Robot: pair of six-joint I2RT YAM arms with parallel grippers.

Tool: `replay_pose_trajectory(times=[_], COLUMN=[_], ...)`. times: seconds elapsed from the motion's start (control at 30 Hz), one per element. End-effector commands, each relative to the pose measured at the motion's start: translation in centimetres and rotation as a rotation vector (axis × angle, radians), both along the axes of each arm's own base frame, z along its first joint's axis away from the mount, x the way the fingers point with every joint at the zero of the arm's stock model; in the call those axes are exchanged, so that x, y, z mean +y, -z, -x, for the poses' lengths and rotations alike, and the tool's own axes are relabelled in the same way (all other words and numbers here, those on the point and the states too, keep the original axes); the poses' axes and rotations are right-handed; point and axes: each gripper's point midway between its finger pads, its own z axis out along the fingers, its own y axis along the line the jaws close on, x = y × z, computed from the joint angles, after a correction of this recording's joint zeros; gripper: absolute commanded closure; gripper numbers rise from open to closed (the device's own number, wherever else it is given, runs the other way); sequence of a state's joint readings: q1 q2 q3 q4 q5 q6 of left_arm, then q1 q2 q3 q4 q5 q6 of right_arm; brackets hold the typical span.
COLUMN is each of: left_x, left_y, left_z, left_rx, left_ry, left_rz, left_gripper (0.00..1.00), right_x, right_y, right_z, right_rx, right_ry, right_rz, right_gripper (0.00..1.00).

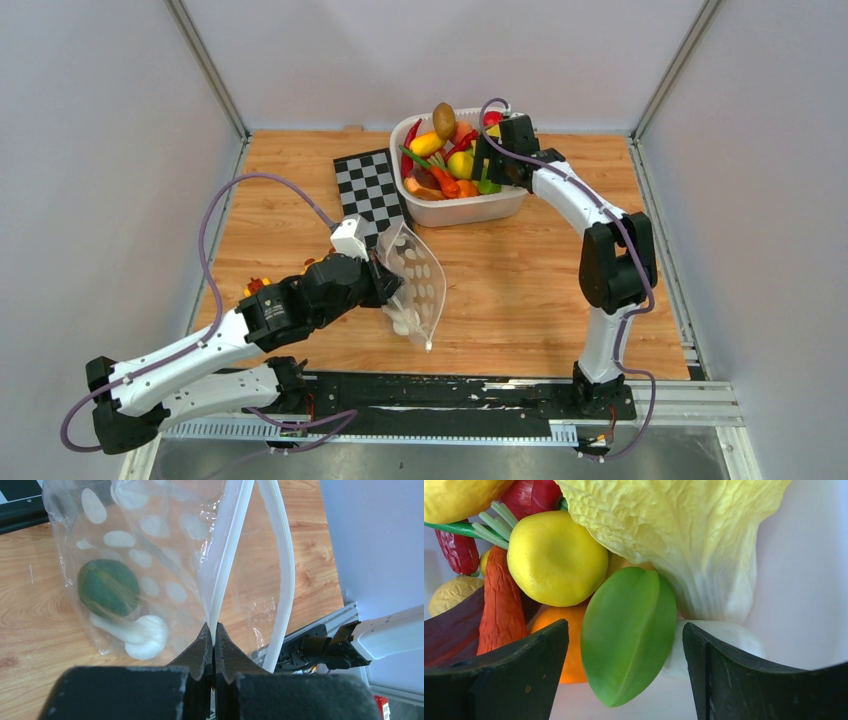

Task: Place the food in the zip-top bag and seal the zipper
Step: Pick up the fake fruit from the bin.

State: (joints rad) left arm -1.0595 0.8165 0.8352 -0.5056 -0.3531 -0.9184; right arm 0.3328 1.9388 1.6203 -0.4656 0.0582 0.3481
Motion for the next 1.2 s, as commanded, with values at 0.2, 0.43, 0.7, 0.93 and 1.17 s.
replay_pose_trajectory(times=[0.2,0.43,0.7,0.93,1.17], left_x=[-0.2,-0.3,-0.4,-0.6,-1.0], left_y=[-0.4,-0.4,-0.2,-0.2,-0.4], left_z=[-0.2,-0.2,-0.2,-0.2,-0.3], left_rx=[-0.008,-0.007,-0.004,-0.002,-0.001], left_ry=[-0.006,-0.004,-0.004,-0.002,0.003], left_rz=[0.028,0.028,0.026,0.030,0.044], left_gripper=[1.00,1.00,1.00,1.00,1.00], right_x=[0.7,1.2,1.2,0.8,0.8], right_y=[0.4,0.3,-2.9,-7.3,-10.1], right_z=[0.4,0.7,1.2,2.8,5.0], right_rx=[0.020,0.032,-0.049,-0.184,-0.265], right_ry=[-0.036,-0.092,-0.115,-0.123,-0.144], right_rz=[-0.019,-0.017,-0.037,-0.081,-0.137], right_gripper=[0.24,0.45,0.66,0.68,0.68])
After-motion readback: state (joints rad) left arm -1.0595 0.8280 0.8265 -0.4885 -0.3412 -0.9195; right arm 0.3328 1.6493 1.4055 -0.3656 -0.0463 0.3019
